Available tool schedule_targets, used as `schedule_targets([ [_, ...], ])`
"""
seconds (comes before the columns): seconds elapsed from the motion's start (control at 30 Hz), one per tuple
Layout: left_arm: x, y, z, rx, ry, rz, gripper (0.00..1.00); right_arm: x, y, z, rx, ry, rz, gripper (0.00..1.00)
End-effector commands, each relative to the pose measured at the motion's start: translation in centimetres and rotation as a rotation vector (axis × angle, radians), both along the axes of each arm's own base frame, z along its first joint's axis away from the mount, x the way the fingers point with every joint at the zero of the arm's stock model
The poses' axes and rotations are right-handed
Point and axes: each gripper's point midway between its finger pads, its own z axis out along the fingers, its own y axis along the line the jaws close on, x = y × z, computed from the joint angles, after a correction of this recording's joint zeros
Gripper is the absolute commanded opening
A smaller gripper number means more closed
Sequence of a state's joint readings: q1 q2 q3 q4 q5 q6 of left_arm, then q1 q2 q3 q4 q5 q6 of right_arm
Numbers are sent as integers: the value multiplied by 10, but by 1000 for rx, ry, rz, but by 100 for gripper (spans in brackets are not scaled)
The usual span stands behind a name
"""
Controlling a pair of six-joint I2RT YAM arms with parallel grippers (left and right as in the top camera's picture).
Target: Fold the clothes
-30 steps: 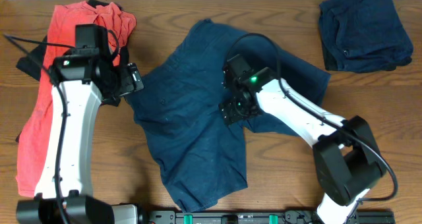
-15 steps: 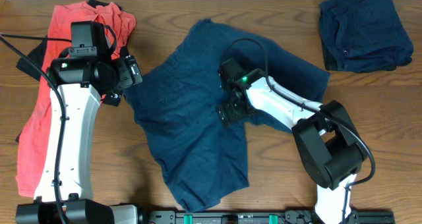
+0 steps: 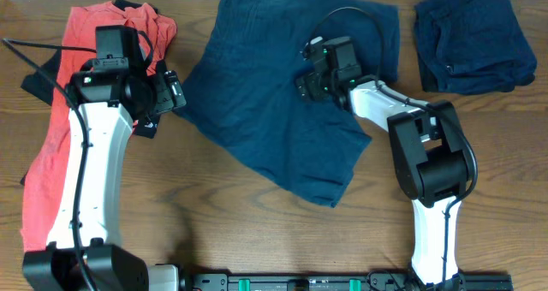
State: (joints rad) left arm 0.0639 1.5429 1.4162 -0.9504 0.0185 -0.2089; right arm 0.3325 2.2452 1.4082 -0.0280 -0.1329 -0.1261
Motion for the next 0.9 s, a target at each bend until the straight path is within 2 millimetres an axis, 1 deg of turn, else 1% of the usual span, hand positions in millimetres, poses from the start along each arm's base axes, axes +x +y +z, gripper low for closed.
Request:
schedule_targets([
  [0.0, 4, 4, -14, 13, 42, -3, 98, -47, -57, -94, -191, 217, -23, 99],
  [0.03, 5, 4, -17, 12, 52, -3, 98, -46, -54, -87, -177, 221, -16, 99],
  [0.1, 7, 4, -27, 10, 77, -4, 98, -46, -46, -67, -133, 230, -2, 99],
  [0.13, 8, 4, -33, 11, 92, -7, 98, -46, -42, -52, -103, 236, -4, 99],
  [0.17, 10, 4, -39, 13, 106, -15, 98, -47, -36, -34, -67, 245, -10, 99],
  [0.2, 12, 4, -47, 16, 122, -28, 98, -48, -33, -21, -45, 249, -12, 99],
  [0.27, 17, 5, -62, 22, 153, -53, 98, -52, -25, 15, 17, 258, -9, 99],
  [0.3, 20, 5, -71, 27, 170, -74, 98, -57, -19, 35, 52, 260, 11, 99],
  [0.37, 25, 5, -90, 36, 203, -124, 98, -70, -10, 69, 106, 262, 52, 99],
  [0.43, 28, 5, -109, 43, 238, -164, 98, -84, -4, 98, 150, 266, 87, 99],
  [0.5, 30, 4, -128, 35, 274, -178, 98, -101, 1, 124, 181, 275, 113, 99],
  [0.6, 30, -4, -151, -17, 309, -191, 98, -121, 0, 146, 187, 306, 79, 99],
  [0.7, 34, -13, -167, -80, 318, -177, 98, -135, -3, 152, 196, 366, -8, 99],
  [0.77, 38, -13, -173, -92, 311, -125, 99, -141, -12, 148, 188, 422, -127, 99],
  [0.8, 41, -13, -175, -100, 302, -87, 95, -145, -19, 143, 181, 464, -226, 99],
  [0.87, 48, -12, -177, -116, 277, -9, 93, -153, -34, 135, 149, 521, -377, 99],
])
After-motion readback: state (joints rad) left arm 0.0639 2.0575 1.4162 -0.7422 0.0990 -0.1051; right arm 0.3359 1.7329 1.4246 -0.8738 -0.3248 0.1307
